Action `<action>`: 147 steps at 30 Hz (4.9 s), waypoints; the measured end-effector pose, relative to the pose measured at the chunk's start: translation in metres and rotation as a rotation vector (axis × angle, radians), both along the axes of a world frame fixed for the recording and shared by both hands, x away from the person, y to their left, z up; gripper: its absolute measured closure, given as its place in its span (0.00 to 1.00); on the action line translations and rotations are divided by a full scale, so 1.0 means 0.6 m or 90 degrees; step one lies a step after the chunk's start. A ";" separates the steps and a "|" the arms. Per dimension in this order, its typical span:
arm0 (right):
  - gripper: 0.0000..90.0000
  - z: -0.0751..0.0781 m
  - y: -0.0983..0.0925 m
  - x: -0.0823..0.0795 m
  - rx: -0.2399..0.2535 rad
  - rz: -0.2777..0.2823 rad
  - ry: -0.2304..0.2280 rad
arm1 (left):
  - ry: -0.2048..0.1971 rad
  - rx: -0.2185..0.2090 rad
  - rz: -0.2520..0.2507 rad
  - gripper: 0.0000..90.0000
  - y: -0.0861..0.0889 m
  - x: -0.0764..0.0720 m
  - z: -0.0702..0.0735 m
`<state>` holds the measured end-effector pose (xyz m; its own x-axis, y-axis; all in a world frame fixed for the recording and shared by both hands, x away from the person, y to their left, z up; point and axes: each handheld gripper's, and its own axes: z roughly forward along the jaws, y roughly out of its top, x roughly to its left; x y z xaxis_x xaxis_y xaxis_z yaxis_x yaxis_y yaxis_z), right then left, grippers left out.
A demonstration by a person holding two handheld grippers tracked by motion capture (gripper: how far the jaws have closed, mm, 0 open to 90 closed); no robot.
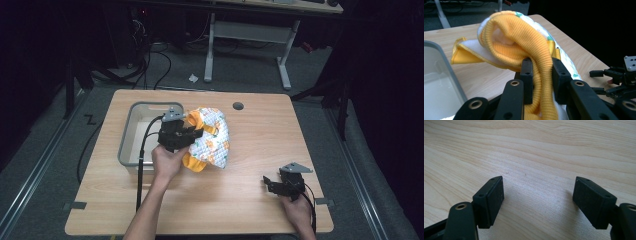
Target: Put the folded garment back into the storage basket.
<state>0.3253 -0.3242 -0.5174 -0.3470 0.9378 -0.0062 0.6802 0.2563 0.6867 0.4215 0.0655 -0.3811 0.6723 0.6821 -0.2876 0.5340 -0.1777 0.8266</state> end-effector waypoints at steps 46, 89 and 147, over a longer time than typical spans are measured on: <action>0.28 0.000 0.000 0.000 -0.001 0.000 0.001 | 0.003 0.034 0.145 0.82 0.190 0.011 0.003; 0.28 0.000 0.000 0.000 -0.001 0.000 -0.001 | 0.035 0.199 0.239 0.49 0.184 0.053 -0.066; 0.28 0.000 0.000 0.000 -0.001 0.000 0.001 | -0.097 0.076 0.095 0.44 0.088 -0.080 0.005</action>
<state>0.3253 -0.3242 -0.5173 -0.3463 0.9381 -0.0070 0.6814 0.2567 0.6854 0.3734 0.1183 -0.3783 0.5911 0.8001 -0.1018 0.4323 -0.2078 0.8775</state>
